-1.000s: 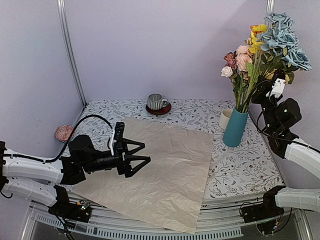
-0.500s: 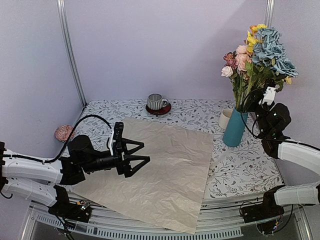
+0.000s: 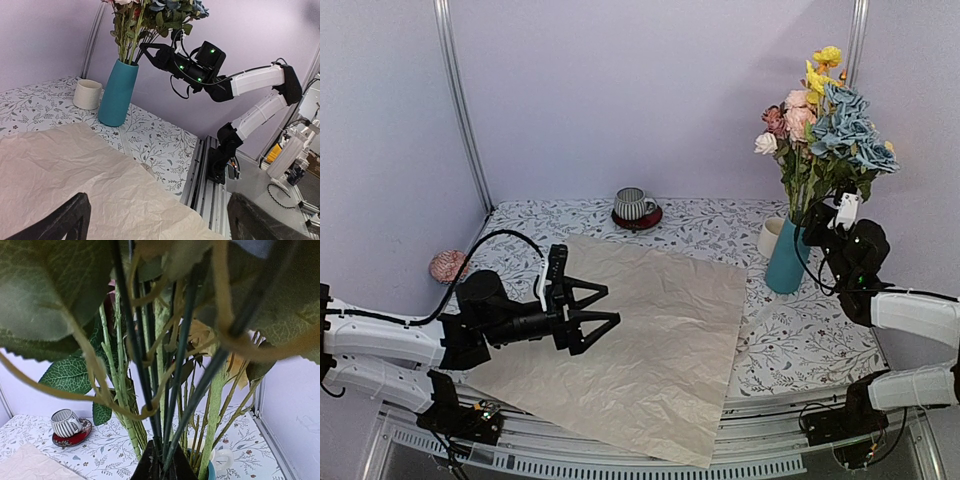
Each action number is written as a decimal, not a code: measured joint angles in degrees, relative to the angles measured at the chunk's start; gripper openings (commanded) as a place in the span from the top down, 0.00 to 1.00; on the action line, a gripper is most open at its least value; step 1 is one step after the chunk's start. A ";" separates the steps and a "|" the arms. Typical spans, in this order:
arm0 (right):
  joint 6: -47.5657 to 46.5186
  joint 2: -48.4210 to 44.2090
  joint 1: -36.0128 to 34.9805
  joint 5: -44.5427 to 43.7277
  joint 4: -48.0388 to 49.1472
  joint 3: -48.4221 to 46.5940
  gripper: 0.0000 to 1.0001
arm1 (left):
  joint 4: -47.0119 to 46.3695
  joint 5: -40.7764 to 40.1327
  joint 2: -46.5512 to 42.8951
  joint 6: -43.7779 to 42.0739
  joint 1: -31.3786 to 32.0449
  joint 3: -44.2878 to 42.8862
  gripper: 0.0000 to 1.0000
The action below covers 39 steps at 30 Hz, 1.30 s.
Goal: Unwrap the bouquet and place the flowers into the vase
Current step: Place the fake flower in the vase.
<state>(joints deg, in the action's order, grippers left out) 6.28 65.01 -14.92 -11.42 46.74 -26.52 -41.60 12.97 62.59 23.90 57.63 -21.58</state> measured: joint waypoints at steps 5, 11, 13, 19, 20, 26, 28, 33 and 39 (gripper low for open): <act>1.27 -0.02 0.00 0.48 -1.95 0.00 0.95 | 0.00 0.00 0.00 0.02 0.00 0.00 0.03; 4.13 0.17 0.00 0.63 -3.04 0.87 0.95 | 0.00 0.02 -0.35 0.07 0.00 0.17 0.03; 5.53 1.03 0.02 0.63 -3.04 1.49 0.91 | -0.02 0.00 -0.57 0.07 0.00 0.46 0.03; 9.11 2.45 0.13 0.92 -3.80 2.23 0.71 | 0.02 0.00 -1.22 0.09 0.00 0.92 0.02; 9.35 2.23 0.15 1.05 -3.89 2.25 0.68 | 0.02 0.00 -1.42 0.09 0.00 0.96 0.02; 9.57 -1.79 0.09 2.29 -7.52 3.21 0.50 | 0.09 -0.24 -2.10 0.09 0.00 1.22 0.02; 9.84 -3.45 0.09 2.86 -8.81 3.52 0.46 | 0.09 -0.26 -2.10 0.11 0.00 1.29 0.02; 11.32 -7.63 0.09 4.79 -9.97 6.36 0.42 | 0.07 -0.42 -2.10 0.13 0.00 1.33 0.02; 13.03 -11.26 0.09 9.73 -13.46 8.85 0.26 | 1.05 -1.95 -2.10 0.17 0.00 1.33 0.02</act>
<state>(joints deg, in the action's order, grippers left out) 19.31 53.76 -14.83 -1.69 33.28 -17.67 -40.56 11.03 60.49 24.08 57.63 -20.25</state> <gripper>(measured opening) 0.676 0.981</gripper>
